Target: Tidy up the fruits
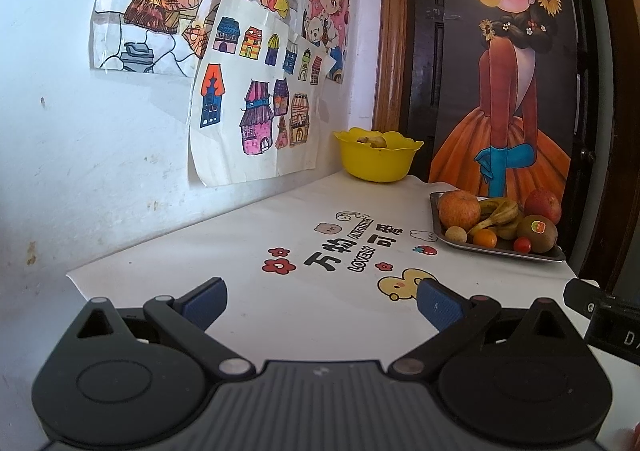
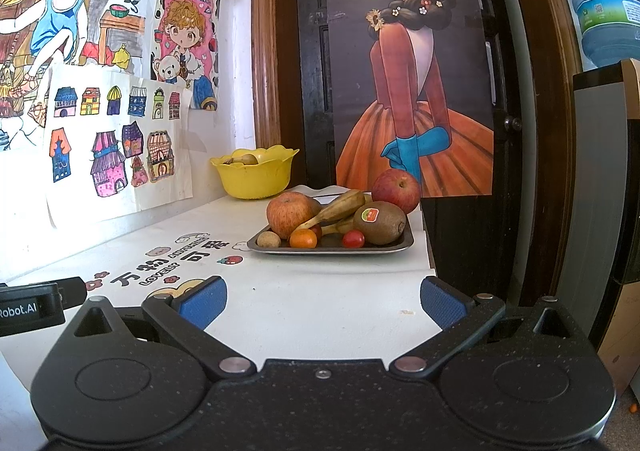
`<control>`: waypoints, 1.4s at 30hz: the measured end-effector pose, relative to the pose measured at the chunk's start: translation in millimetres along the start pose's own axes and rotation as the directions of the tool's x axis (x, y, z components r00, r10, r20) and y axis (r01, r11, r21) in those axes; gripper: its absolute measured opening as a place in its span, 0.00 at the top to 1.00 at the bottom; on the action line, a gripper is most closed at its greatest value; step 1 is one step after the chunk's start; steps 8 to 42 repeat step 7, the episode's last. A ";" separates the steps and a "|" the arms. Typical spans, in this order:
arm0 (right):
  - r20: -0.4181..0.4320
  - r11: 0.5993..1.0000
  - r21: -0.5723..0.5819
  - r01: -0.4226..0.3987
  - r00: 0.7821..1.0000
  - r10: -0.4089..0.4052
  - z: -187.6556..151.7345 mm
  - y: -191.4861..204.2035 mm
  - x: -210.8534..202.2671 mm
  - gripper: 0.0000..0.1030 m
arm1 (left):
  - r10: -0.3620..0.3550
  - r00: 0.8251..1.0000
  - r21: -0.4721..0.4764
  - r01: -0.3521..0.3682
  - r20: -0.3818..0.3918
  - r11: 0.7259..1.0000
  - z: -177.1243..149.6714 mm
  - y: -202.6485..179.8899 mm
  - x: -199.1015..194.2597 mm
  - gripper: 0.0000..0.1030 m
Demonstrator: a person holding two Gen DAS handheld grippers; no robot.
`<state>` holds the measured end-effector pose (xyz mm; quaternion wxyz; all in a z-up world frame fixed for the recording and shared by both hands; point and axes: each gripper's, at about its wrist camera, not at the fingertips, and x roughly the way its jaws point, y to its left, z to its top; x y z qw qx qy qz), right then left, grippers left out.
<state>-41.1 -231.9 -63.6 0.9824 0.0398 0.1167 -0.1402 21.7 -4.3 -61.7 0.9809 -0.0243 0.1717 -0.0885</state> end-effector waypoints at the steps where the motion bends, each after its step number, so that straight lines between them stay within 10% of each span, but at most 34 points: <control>1: 0.000 1.000 0.000 0.000 1.000 0.000 -0.2 0.1 -0.1 0.01 | 0.000 1.000 0.000 0.000 0.000 1.000 0.0 -0.2 0.1 0.00; 42: -0.001 1.000 0.000 0.000 1.000 0.000 -0.1 0.0 0.1 0.01 | 0.000 1.000 0.000 0.000 0.000 1.000 0.0 -0.2 0.1 0.00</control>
